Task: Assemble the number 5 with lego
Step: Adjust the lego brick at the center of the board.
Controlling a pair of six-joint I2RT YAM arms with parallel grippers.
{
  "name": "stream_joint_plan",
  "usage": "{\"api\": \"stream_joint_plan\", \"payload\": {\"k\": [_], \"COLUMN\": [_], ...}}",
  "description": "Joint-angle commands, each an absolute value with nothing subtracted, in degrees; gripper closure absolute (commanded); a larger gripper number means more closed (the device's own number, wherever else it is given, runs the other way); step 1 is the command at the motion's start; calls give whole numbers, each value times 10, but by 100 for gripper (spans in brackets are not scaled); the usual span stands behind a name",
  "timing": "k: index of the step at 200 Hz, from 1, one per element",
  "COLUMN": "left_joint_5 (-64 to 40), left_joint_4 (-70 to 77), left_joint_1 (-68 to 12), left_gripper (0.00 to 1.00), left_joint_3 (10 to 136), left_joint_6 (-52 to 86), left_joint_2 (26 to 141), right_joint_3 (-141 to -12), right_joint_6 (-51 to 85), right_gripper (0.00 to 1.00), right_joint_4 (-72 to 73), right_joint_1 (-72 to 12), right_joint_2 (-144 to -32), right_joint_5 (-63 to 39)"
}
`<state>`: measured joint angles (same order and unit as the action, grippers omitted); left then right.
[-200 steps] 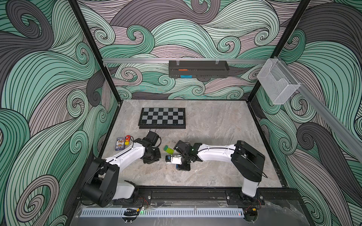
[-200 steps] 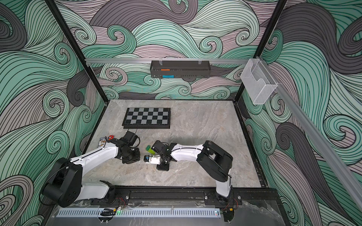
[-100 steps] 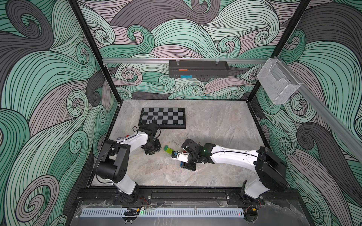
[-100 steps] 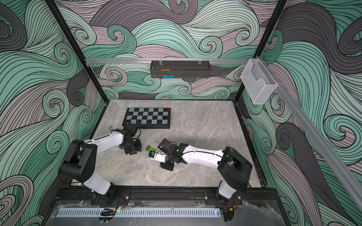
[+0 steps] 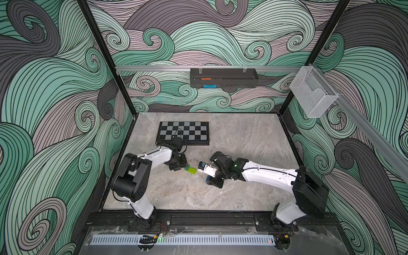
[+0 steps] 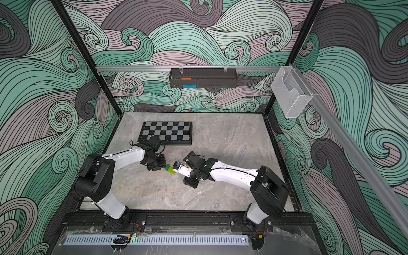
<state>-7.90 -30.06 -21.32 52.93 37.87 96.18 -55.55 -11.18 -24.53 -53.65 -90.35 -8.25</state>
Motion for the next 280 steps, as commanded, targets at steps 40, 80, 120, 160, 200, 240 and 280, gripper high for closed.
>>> {"api": "stream_joint_plan", "payload": {"k": [40, 80, 120, 160, 200, 240, 280], "left_joint_5": [-75, -73, -69, -69, -69, -66, -63], "left_joint_4": [-303, -305, -302, -305, -308, -312, -332], "left_joint_1": [-253, -264, -274, -286, -305, -314, -311], "left_gripper": [66, 66, 67, 67, 67, 67, 66], "left_joint_3": [471, 468, 470, 485, 504, 516, 506], "left_joint_6": [384, 386, 386, 381, 374, 371, 373], "left_joint_2": [974, 973, 979, 990, 1004, 1013, 980], "right_joint_3": [-593, -622, -645, -646, -641, -648, -683], "right_joint_6": [-57, -11, 4, -3, -47, -104, -158], "right_gripper": [66, 66, 66, 66, 66, 65, 64], "right_joint_4": [-243, -244, -264, -270, -265, -264, -279], "right_joint_1": [-533, -518, -484, -464, -461, -462, -468], "right_joint_2": [-978, -1020, -1044, -1039, -1009, -978, -987], "right_joint_5": [-137, -74, -16, -1, -21, -72, -112]}}
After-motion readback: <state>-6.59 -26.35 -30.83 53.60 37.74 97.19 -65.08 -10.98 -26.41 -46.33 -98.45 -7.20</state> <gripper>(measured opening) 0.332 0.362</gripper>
